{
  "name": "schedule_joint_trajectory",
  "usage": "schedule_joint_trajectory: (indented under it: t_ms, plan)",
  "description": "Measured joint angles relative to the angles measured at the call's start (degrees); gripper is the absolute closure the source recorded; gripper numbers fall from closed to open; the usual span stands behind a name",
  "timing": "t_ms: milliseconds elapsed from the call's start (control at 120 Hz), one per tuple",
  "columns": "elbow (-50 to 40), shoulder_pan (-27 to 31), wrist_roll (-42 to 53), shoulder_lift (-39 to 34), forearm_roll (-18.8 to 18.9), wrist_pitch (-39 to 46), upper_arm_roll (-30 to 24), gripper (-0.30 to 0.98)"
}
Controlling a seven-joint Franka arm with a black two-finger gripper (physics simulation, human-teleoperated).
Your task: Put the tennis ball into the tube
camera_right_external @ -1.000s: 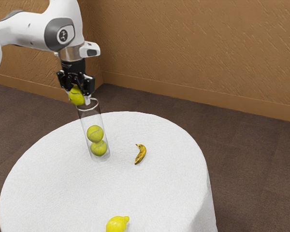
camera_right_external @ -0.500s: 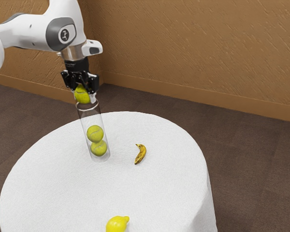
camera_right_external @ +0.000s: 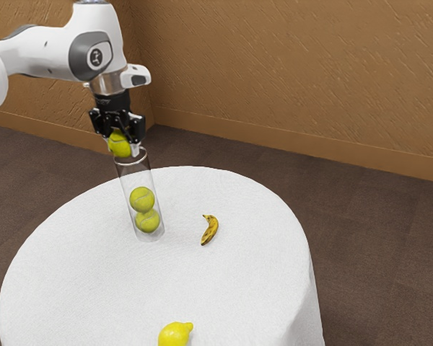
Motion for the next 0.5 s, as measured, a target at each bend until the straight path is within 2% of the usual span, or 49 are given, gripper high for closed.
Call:
schedule_joint_trajectory:
  t_ms: [233,392,500]
  plan:
    - [-0.53,0.01,0.09,-0.41,-0.45,0.64,-0.01,0.10]
    - [-4.83,0.31,0.24,-11.03,-0.26,-2.53,-2.61,0.05]
    - [-2.90,0.26,0.34,-12.75,0.27,-5.61,-4.52,0.03]
